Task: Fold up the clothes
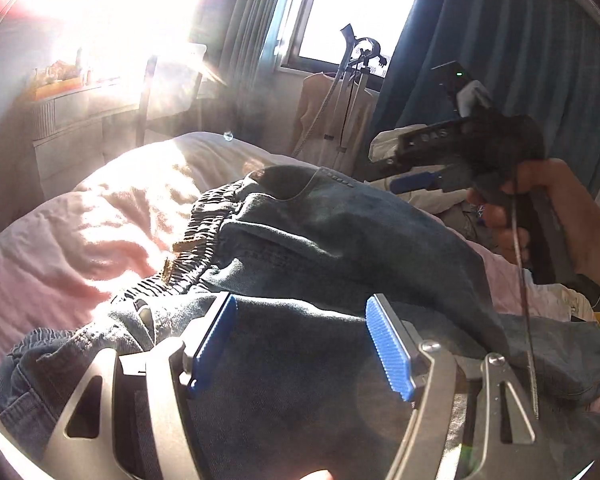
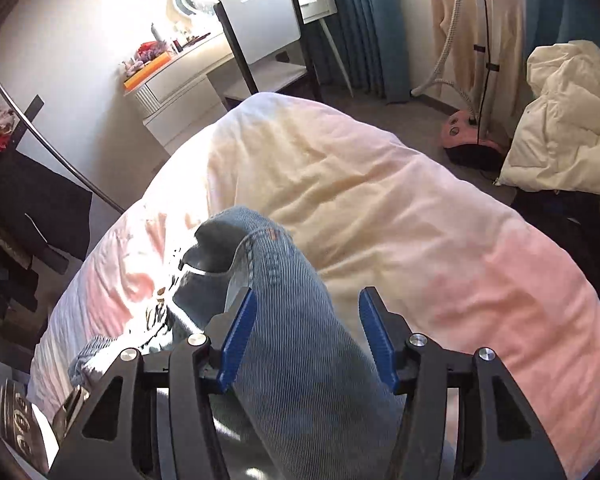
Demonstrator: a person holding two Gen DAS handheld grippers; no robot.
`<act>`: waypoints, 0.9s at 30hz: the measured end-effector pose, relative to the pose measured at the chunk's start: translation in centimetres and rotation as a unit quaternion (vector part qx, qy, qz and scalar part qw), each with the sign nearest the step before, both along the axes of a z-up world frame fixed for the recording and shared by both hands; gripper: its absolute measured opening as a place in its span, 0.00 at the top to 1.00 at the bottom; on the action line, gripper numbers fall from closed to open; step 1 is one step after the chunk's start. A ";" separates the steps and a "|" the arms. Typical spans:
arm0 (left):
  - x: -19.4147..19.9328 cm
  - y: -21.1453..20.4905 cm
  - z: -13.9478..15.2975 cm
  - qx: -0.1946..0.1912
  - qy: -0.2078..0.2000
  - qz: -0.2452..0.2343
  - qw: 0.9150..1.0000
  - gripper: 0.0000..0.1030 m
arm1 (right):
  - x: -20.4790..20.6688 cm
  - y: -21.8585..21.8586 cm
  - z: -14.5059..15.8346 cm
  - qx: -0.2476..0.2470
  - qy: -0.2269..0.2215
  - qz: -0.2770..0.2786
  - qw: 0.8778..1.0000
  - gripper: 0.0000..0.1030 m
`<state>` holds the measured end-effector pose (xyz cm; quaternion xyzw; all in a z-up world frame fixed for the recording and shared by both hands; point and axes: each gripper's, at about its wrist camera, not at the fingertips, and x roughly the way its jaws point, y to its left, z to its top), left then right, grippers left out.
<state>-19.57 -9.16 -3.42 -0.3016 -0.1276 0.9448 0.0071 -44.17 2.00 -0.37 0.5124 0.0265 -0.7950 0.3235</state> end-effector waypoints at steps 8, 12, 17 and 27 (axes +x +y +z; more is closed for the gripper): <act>-0.7 -1.1 -1.6 0.042 -0.015 -0.005 0.999 0.33 | 0.6 -6.8 -2.3 0.114 0.087 0.033 0.989 0.95; -0.4 -1.6 -1.3 0.050 -0.005 0.001 0.999 0.33 | 0.3 -6.7 -0.2 0.107 0.165 0.022 0.980 0.96; -0.2 -1.8 -1.3 0.053 -0.004 0.003 0.999 0.33 | -0.7 -5.9 -1.4 0.087 0.192 -0.001 0.978 0.94; -0.6 -1.2 -1.8 0.034 -0.008 0.007 0.999 0.33 | 2.1 0.6 -1.6 0.000 0.161 -0.050 0.986 0.61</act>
